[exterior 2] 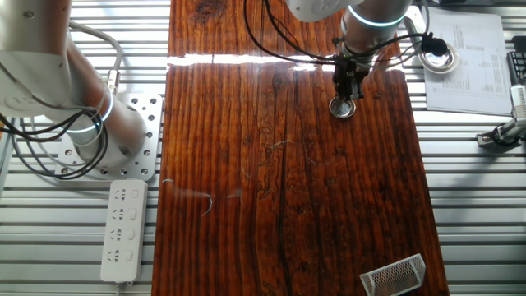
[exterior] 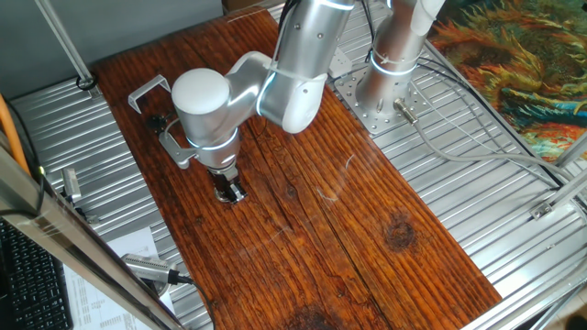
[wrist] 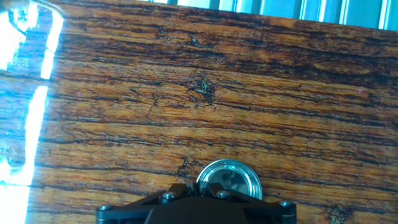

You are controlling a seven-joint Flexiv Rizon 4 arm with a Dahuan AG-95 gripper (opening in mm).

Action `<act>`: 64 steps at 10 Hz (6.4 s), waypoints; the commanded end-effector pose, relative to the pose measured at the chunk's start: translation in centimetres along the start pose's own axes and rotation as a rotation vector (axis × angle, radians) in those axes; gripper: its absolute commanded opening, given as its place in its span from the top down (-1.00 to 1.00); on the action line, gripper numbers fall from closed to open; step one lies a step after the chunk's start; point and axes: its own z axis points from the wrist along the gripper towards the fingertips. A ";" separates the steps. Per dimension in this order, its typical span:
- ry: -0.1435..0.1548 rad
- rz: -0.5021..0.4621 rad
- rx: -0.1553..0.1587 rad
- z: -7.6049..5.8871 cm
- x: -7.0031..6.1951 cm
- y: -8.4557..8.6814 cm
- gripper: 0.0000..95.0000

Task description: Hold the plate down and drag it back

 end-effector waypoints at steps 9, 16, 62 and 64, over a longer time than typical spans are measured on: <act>-0.003 0.019 -0.005 0.0 -0.2 1.4 1.00; -0.003 0.032 -0.008 -0.1 -0.2 2.1 1.00; -0.021 0.107 -0.007 -0.1 -0.2 7.1 1.00; -0.020 0.113 -0.007 -0.1 -0.2 7.1 1.00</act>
